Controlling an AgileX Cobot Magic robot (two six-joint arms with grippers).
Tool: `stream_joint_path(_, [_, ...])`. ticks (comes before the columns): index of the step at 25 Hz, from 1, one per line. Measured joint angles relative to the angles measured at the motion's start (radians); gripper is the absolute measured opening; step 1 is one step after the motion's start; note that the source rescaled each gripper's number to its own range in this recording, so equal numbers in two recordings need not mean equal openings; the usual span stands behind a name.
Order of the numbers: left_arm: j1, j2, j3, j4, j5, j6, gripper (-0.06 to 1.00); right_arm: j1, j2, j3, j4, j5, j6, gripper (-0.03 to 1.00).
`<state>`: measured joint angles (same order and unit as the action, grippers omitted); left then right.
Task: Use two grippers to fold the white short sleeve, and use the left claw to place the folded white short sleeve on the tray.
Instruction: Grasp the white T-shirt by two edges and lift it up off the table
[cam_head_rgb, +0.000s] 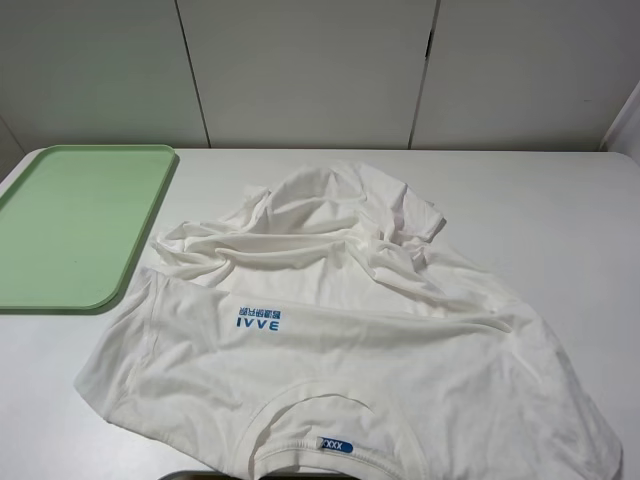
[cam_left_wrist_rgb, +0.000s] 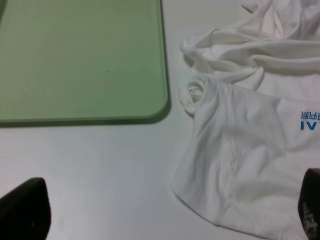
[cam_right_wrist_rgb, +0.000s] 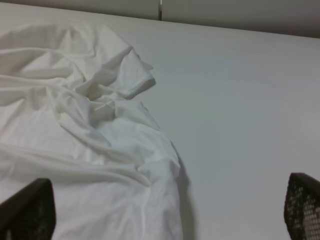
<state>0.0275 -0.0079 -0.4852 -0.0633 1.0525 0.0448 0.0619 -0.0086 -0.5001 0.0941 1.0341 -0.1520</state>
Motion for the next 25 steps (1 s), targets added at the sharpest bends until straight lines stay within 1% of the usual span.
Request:
stream_joint_path(21, [0.0, 0.0, 0.0, 0.0, 0.0, 0.0, 1.0, 0.0, 0.0, 0.0, 0.0, 0.0, 0.0, 1.0])
stream_joint_path(25, [-0.015, 0.0, 0.0, 0.0, 0.0, 0.0, 1.0, 0.0, 0.0, 0.0, 0.0, 0.0, 0.0, 1.0])
